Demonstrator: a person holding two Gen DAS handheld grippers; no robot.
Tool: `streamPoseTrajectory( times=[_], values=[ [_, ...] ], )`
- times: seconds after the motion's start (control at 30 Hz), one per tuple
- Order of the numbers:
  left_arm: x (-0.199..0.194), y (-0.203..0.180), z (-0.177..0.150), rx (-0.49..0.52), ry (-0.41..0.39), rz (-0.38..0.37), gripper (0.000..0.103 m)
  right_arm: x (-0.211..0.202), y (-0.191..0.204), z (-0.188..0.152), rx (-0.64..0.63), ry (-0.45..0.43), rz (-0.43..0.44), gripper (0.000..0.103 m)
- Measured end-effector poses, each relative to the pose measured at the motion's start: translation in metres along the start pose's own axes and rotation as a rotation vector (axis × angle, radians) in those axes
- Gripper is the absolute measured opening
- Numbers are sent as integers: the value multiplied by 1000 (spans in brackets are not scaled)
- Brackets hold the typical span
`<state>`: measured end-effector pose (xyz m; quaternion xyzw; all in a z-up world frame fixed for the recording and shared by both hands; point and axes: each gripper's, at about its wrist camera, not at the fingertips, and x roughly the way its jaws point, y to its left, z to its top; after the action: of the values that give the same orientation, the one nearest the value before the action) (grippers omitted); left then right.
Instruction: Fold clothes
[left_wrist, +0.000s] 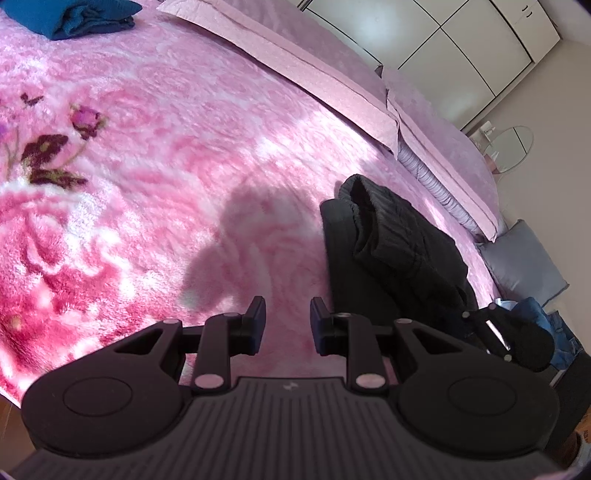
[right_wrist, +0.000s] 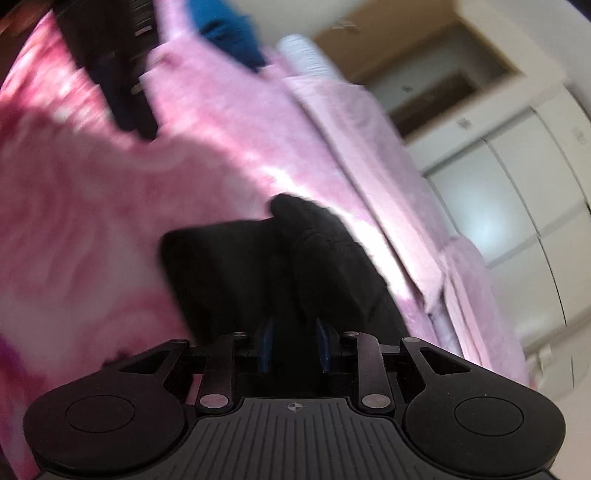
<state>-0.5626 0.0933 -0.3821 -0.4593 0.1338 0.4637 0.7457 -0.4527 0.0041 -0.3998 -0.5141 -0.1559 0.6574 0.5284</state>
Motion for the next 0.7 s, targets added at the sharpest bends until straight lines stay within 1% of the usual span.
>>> streamPoseTrajectory(
  times=[0.13,0.27,0.37,0.5,0.53,0.6,0.67,0.7],
  values=[
    [2,5,0,-7,1,11,20,-1,7,1,-24,16,-12,24],
    [3,9,2,-9,-2,13,20,-5,12,3,-85,28,-19,25],
    [6,11,3,-14,-4,14,21,-1,15,2,-123,10,-25,25],
    [8,12,5,-22,-3,11,20,17,26,1,-161,-14,-30,24],
    [8,12,5,-22,-2,7,20,19,26,1,-168,-23,-29,20],
    [10,9,6,-15,-1,-6,20,24,28,0,-198,-29,-23,16],
    [11,6,7,-8,-6,-19,21,30,30,-3,-226,-22,-70,16],
    [11,5,8,-5,-9,-26,21,33,27,-4,-214,-14,-104,16]
  ],
)
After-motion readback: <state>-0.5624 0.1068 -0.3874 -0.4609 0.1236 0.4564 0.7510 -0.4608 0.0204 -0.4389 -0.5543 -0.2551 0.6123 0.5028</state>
